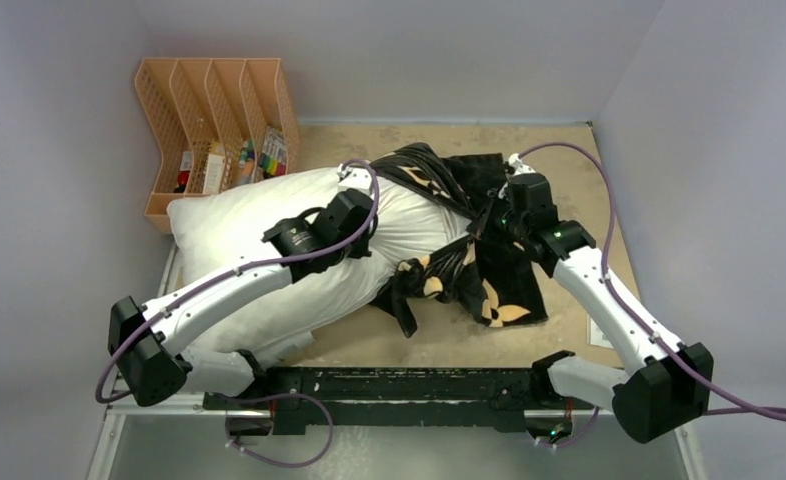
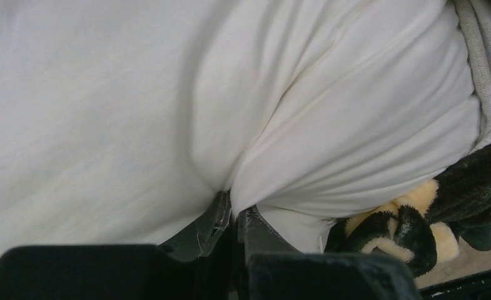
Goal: Remove the pillowcase from the pillow
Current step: Remove the pillow from the pillowcase.
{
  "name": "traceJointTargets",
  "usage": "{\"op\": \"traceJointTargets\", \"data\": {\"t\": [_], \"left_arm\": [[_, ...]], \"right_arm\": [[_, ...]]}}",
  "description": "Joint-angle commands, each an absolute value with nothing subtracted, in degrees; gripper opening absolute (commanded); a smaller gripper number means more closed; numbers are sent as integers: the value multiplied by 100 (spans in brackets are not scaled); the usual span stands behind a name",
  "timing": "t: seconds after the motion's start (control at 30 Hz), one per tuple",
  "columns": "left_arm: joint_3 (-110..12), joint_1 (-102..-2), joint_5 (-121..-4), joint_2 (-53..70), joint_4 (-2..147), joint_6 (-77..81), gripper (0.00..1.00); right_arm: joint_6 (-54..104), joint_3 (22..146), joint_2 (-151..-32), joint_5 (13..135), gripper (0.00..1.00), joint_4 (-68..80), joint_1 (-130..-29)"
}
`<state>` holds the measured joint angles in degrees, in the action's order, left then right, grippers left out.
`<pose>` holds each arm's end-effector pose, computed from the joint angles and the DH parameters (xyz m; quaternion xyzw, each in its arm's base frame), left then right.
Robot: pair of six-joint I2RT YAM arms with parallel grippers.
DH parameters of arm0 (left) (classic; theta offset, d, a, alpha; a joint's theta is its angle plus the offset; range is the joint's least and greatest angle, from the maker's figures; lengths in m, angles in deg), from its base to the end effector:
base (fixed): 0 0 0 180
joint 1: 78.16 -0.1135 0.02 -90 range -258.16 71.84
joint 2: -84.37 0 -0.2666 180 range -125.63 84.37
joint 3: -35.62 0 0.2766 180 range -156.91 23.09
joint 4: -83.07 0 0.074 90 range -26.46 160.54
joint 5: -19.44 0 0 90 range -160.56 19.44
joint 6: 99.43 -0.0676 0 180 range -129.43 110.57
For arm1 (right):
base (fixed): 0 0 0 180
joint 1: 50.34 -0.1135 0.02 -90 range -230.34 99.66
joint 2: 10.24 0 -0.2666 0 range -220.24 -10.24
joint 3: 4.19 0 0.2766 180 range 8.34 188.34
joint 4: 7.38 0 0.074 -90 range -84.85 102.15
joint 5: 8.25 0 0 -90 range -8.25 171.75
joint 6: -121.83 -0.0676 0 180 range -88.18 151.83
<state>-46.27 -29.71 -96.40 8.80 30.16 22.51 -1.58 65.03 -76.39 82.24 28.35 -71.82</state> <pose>0.2351 -0.2208 0.3042 0.0482 0.9081 -0.0740 0.4094 0.2865 0.1121 0.2957 0.0932 0.8724 0.2178 0.4275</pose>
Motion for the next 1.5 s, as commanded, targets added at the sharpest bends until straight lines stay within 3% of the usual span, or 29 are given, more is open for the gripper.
{"op": "traceJointTargets", "data": {"t": [0.0, 0.1, 0.13, 0.2, 0.23, 0.33, 0.53, 0.57, 0.67, 0.7, 0.8, 1.0, 1.17, 1.23, 1.27, 1.3, 1.33, 1.37, 1.4, 1.47], "left_arm": [[-4386, -3461, -10641, 1346, 2225, 2086, 0], [-4378, -3465, -9856, 1334, 2630, 1998, 0], [-4428, -3465, -9743, 1282, 2692, 2023, 0], [-4584, -3465, -9699, 1160, 2759, 2027, 0], [-4702, -3465, -9740, 1087, 2745, 2035, 0], [-5064, -3470, -9826, 936, 2709, 2021, 0], [-5604, -3473, -9867, 738, 2520, 2029, 0], [-5644, -3481, -9876, 738, 2488, 2035, 0], [-5634, -3482, -9909, 781, 2391, 2061, 0], [-5564, -3483, -9938, 821, 2375, 2089, 0], [-5373, -3506, -10029, 940, 2383, 2149, 0], [-5376, -3567, -10036, 909, 2355, 2118, 0], [-5407, -3569, -9912, 937, 2425, 2175, 0], [-5440, -3569, -9887, 960, 2408, 2185, 0], [-5460, -3570, -9882, 973, 2396, 2186, 0], [-5456, -3563, -9897, 987, 2377, 2186, 0], [-5445, -3569, -9918, 1004, 2347, 2192, 0], [-5423, -3571, -9954, 1021, 2315, 2208, 0], [-5401, -3570, -9989, 1046, 2263, 2230, 0], [-5324, -3565, -10062, 1133, 2185, 2274, 0]], "right_arm": [[971, 6545, -7472, 8624, 0, 3168, -6460], [1164, 6783, -7266, 7410, 0, 2810, -7178], [1135, 6750, -7154, 7479, 10, 2625, -7608], [1166, 6782, -7092, 7633, 42, 2770, -8061], [1058, 6799, -7094, 7789, 54, 2971, -8083], [221, 6670, -6921, 8476, 71, 3547, -8089], [-2653, 5325, -5399, 9031, 83, 3883, -8075], [-3166, 5079, -5129, 9140, 82, 3843, -8075], [-4160, 4459, -4701, 9236, 67, 3501, -8075], [-4692, 4331, -4753, 9272, 68, 3538, -8075], [-5635, 4134, -5164, 9061, 84, 3304, -8075], [-6803, 3832, -5491, 9156, 90, 2699, -8076], [-7973, 2958, -5595, 8859, 88, 1629, -8075], [-8285, 2673, -5863, 8838, 80, 918, -8075], [-8379, 2590, -6041, 8964, 71, 623, -8075], [-8410, 2534, -6151, 9172, 57, 398, -8064], [-8417, 2526, -6186, 9387, 28, 339, -8039], [-8332, 2580, -6150, 9678, 12, 376, -8009], [-8066, 2754, -6079, 9998, 3, 475, -7964], [-7357, 3268, -5882, 10653, 0, 1440, -7764]]}}
